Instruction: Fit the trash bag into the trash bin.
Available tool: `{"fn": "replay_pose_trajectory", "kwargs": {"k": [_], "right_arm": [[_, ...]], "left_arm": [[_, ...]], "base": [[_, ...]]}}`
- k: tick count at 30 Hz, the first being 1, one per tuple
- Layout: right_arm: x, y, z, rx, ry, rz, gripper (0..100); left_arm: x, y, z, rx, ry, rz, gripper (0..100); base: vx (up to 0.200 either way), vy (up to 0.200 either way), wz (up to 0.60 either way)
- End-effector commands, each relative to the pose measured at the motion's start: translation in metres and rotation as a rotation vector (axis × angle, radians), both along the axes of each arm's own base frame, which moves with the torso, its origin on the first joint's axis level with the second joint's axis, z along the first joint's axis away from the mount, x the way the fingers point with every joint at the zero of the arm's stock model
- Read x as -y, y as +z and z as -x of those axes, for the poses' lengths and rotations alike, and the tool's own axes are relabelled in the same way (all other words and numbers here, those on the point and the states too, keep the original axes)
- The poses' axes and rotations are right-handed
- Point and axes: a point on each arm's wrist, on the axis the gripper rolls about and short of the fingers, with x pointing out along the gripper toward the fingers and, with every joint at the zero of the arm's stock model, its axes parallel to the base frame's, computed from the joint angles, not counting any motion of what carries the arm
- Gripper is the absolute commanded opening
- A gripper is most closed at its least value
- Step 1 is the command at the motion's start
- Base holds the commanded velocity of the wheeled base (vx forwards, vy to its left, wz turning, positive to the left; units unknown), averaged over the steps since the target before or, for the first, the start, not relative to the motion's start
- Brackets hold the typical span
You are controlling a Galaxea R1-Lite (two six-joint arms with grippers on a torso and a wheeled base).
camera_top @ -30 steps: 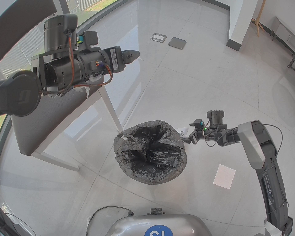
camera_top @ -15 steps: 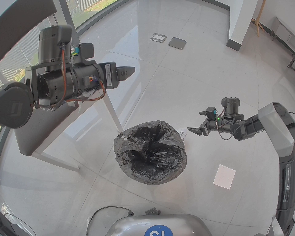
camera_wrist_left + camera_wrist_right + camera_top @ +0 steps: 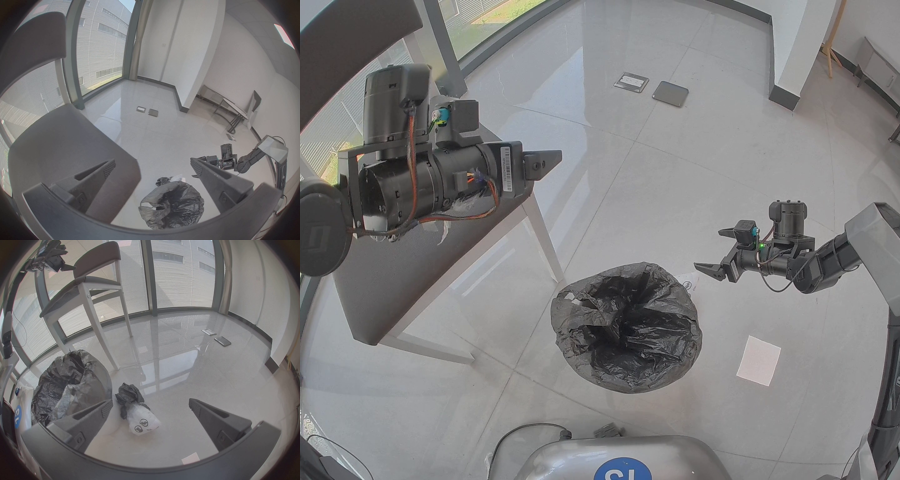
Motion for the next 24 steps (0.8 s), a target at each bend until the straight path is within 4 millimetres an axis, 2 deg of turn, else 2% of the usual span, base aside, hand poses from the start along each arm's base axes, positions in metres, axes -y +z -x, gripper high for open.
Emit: {"fn": "replay_pose_trajectory", "kwargs": {"k": [1,9,11,17,21,24], "right_arm": [[0.008,-0.023,-0.012,-0.042,-0.02,0.005,100],[0.017,-0.063,-0.033,-0.1,-0.041,0.014,100],[0.017,-0.077,-0.043,-0.108,-0.043,0.017,100],[0.015,-0.092,-0.065,-0.098,-0.041,0.017,100],[0.009,-0.11,-0.083,-0.093,-0.032,0.017,100],[0.003,-0.115,-0.09,-0.096,-0.023,0.017,100]], "left_arm": [[0.0,0.003,0.001,0.018,-0.004,0.011,100],[0.003,0.005,0.002,0.04,-0.021,0.025,100],[0.003,0.007,0.002,0.049,-0.021,0.03,100],[0.002,0.007,0.002,0.049,-0.02,0.031,100],[-0.002,0.006,0.003,0.047,-0.01,0.032,100],[-0.005,0.003,0.006,0.038,-0.006,0.026,100]], "base": [[0.0,0.0,0.0],[0.0,0.0,0.0],[0.0,0.0,0.0],[0.0,0.0,0.0],[0.0,0.0,0.0],[0.0,0.0,0.0]]}}
